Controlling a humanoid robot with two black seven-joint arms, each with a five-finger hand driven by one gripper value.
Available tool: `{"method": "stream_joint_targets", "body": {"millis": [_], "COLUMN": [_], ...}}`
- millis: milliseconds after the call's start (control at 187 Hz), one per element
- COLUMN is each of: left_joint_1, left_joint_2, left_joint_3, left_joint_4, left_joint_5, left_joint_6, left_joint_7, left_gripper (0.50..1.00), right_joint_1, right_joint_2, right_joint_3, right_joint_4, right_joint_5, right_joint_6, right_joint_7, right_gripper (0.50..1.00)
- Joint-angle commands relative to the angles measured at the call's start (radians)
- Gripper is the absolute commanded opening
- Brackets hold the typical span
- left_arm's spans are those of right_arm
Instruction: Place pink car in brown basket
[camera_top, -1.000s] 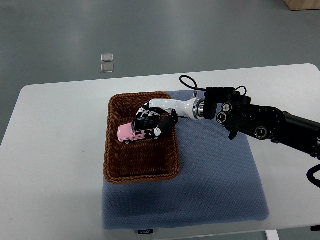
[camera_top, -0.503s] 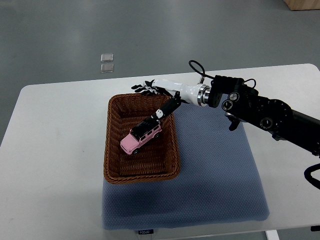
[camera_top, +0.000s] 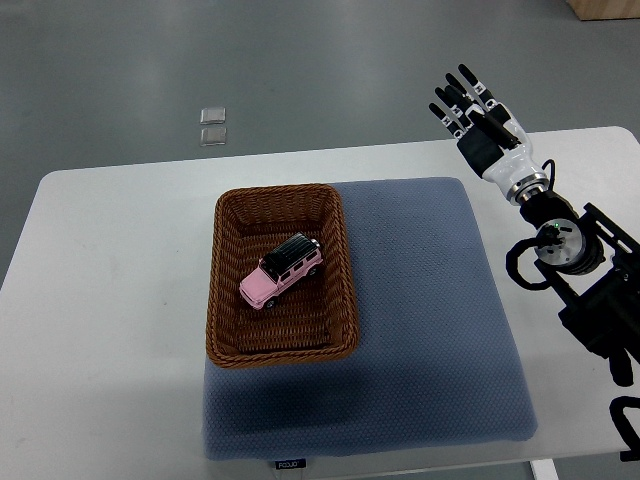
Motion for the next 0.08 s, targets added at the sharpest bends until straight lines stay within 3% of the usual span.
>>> {"method": "stream_joint_targets", "body": {"millis": [0, 75], "left_joint_1": [0.000, 0.000], "left_joint_2": [0.000, 0.000], "left_joint_3": [0.000, 0.000], "left_joint_4": [-0.001, -0.001], "left_joint_5": [0.000, 0.000], "left_joint_6": [0.000, 0.000], "left_joint_7": [0.000, 0.000], "left_gripper": [1.000, 1.000], "right_joint_1": [-0.007, 0.001], "right_joint_2": [0.039, 0.057], "right_joint_3": [0.003, 0.004], "right_joint_4": [-0.092, -0.167], "right_joint_5": [0.063, 0.066], "right_joint_6": [0.008, 0.040], "right_joint_7": [0.027, 0.039], "right_gripper": [0.905, 0.905]}}
